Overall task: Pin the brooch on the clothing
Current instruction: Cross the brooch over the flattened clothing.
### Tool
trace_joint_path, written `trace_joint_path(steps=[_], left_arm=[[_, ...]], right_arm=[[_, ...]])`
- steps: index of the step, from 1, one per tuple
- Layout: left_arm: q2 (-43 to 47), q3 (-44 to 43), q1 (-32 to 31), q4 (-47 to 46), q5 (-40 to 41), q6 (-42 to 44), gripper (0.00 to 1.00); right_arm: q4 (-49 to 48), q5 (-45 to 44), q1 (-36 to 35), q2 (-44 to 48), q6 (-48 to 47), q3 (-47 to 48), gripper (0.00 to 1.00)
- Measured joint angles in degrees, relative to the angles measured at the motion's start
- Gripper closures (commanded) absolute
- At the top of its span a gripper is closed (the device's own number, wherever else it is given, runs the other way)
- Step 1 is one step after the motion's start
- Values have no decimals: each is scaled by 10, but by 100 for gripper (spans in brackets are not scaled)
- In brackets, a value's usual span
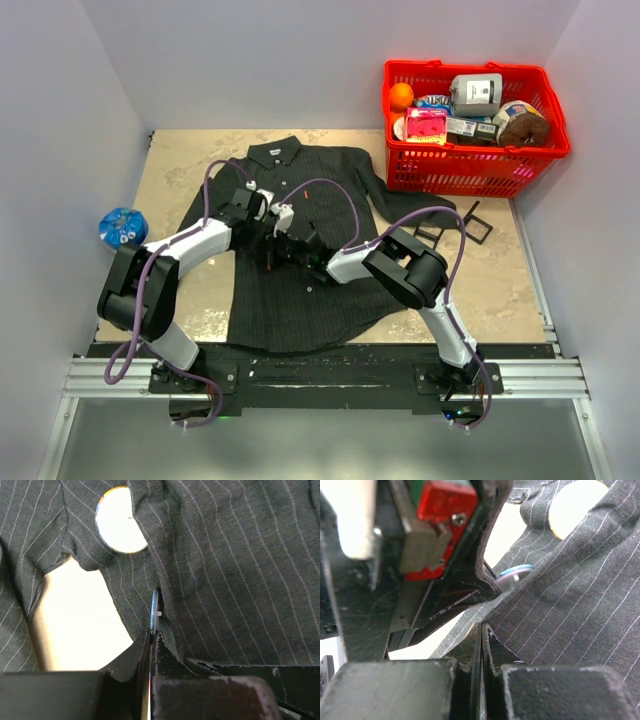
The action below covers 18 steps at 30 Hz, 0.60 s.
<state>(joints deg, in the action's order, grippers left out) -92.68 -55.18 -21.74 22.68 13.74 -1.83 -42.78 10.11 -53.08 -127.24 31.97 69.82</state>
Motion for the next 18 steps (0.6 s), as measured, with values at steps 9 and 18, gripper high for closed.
trace_joint_path(steps=[9,18], left_arm=[[21,4,13,-12,-56,0,100],[37,11,32,-18,-105,-1,100]], right_arm=[[-6,8,0,-14,0,7,100],[-10,15,2,-25,1,12,100]])
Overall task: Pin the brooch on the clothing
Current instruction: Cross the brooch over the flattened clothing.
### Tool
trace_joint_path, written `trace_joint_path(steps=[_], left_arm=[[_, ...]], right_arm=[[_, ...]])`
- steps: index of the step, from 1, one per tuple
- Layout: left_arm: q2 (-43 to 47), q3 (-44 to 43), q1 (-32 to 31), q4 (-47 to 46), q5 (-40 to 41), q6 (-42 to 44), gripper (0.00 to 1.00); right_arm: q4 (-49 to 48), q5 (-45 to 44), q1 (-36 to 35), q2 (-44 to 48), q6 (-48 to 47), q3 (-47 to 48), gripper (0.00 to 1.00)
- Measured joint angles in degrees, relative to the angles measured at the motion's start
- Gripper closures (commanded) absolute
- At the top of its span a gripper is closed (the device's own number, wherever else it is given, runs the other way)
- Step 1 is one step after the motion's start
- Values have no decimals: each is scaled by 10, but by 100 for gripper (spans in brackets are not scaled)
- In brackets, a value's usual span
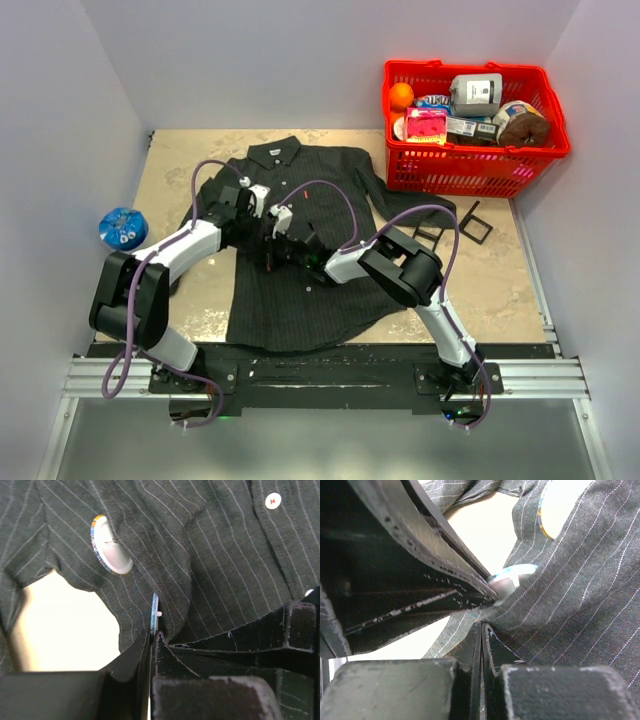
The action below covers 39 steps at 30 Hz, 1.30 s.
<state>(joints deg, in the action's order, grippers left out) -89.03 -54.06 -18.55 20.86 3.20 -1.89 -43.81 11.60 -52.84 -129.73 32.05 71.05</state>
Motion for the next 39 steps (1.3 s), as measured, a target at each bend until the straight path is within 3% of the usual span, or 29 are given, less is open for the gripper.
trace_joint_path(steps=[25,27,32,39], left_arm=[[41,34,67,-50,-163,-6,100],[41,34,70,-50,-166,-7,100],[41,34,80,-61,-172,-16,100],[41,34,91,-76,-195,-19,100]], right_arm=[[-27,32,17,-4,18,0,100],[-29,36,19,-4,18,-1,92],[-20,46,23,23,6,-34,53],[7,65,52,144,-25,-105,37]])
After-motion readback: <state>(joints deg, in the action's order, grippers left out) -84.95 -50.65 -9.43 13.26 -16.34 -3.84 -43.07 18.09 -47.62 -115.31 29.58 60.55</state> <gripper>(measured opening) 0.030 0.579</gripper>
